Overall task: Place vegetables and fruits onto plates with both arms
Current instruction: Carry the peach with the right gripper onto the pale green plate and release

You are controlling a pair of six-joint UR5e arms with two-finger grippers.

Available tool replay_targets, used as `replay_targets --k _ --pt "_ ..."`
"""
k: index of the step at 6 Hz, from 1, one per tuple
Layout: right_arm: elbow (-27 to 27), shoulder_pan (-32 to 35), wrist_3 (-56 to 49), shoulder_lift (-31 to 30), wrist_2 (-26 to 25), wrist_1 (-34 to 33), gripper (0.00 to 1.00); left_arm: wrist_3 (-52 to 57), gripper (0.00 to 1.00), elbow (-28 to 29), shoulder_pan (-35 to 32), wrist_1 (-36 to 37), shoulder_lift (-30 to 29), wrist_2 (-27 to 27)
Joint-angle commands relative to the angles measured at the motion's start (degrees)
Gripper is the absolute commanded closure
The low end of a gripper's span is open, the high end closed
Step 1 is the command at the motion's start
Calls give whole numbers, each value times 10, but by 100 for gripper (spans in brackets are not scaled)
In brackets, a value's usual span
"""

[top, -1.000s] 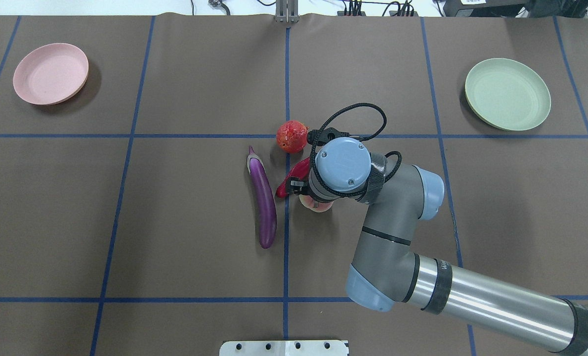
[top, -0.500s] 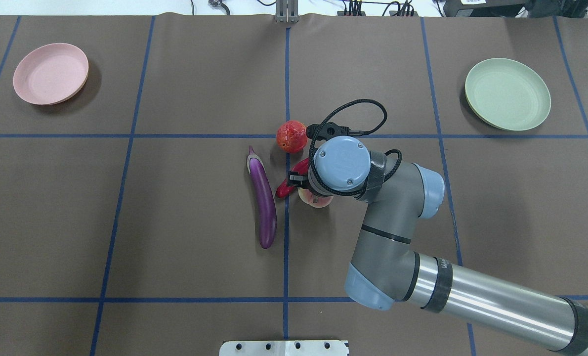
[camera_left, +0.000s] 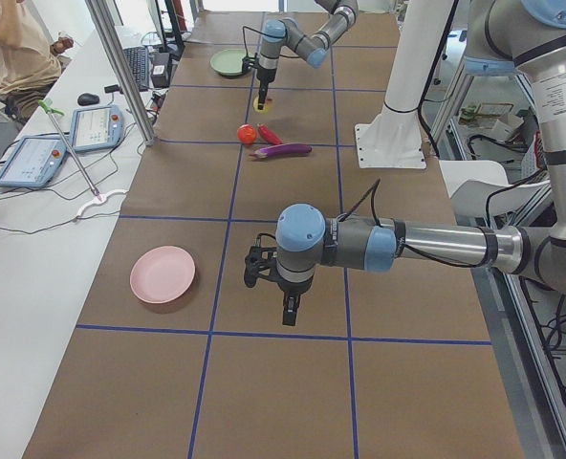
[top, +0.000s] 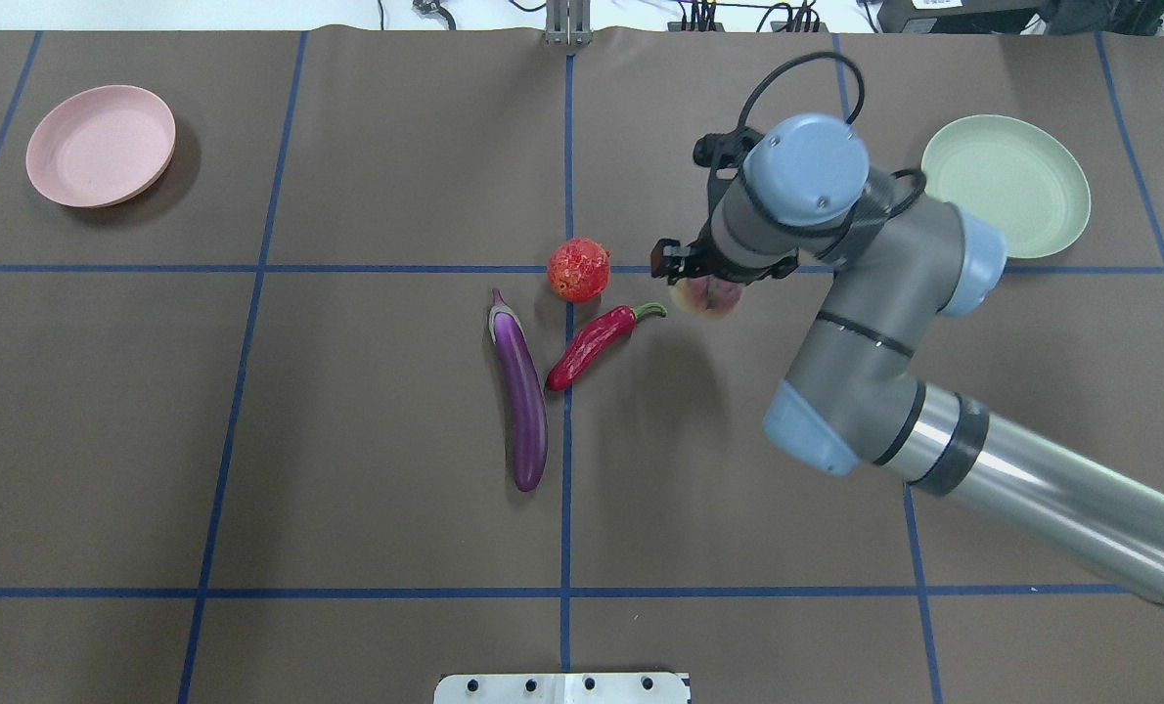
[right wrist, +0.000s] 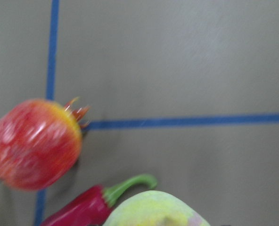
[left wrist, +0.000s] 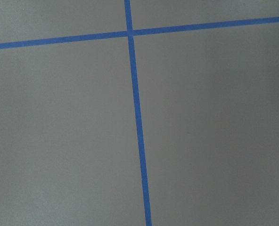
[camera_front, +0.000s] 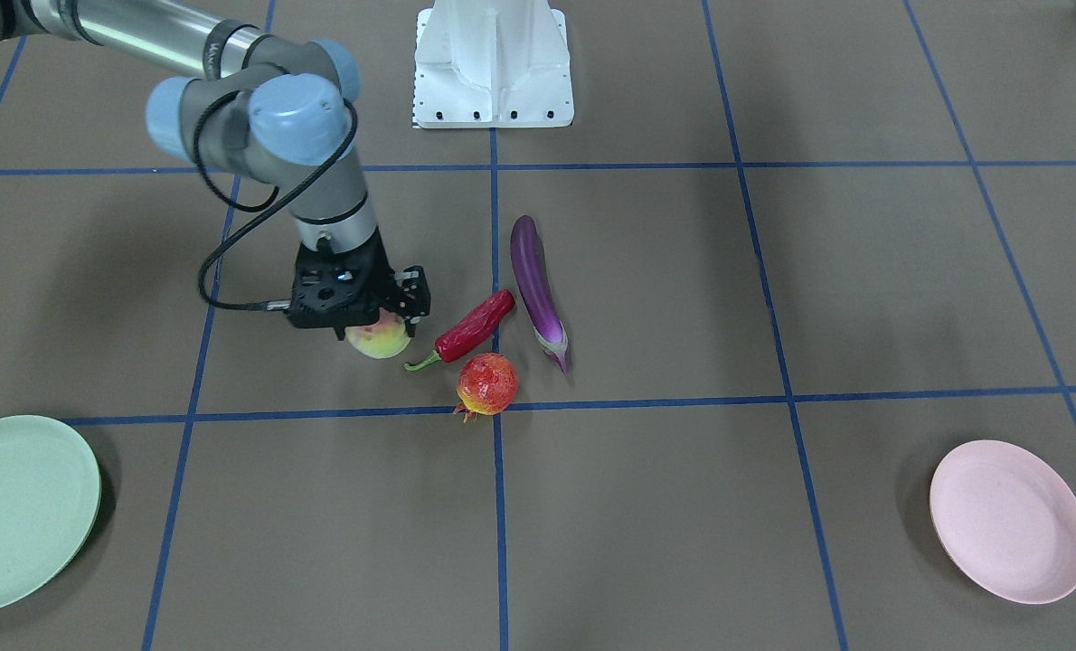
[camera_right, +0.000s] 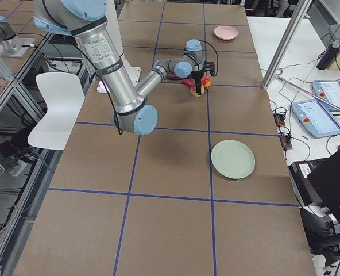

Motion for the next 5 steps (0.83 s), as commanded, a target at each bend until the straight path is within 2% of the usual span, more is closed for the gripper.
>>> replay_targets --k 1,2,4,5 --pt "-63 133 -214 -26 120 4 100 0 0 1 1 1 0 0" --pt "-121 182 -294 -30 150 11 100 0 0 1 1 1 0 0" --pt "-239 236 -323 -45 215 151 100 0 0 0 1 1 2 0" --pt "-263 243 -325 -66 216 198 100 0 0 0 1 1 3 0"
